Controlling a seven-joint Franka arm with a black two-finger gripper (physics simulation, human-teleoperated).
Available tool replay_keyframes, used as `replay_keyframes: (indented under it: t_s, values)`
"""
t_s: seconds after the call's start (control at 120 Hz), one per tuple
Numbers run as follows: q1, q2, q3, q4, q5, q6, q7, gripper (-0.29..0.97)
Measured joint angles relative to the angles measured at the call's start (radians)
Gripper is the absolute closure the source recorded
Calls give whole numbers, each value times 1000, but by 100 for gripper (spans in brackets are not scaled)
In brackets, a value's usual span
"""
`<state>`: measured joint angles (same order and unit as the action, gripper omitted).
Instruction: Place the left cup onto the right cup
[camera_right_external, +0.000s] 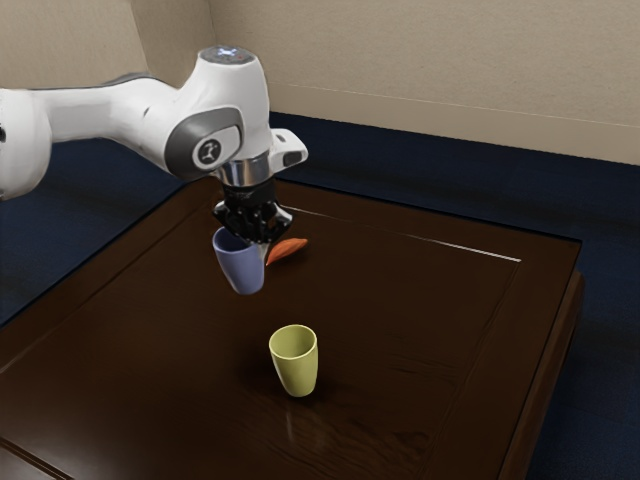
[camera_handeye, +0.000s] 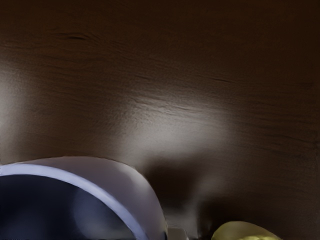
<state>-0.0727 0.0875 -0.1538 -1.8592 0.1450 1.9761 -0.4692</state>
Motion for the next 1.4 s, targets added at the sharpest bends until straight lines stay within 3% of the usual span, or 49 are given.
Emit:
replay_keyframes:
  t_s: [0.375, 1.2, 1.4]
  values:
    - [-33, 36, -134, 49, 10, -149, -193, 78]
    - [-19, 180, -123, 81, -5, -50, -382, 78]
    - [-23, 130, -123, 51, -14, -29, -408, 36]
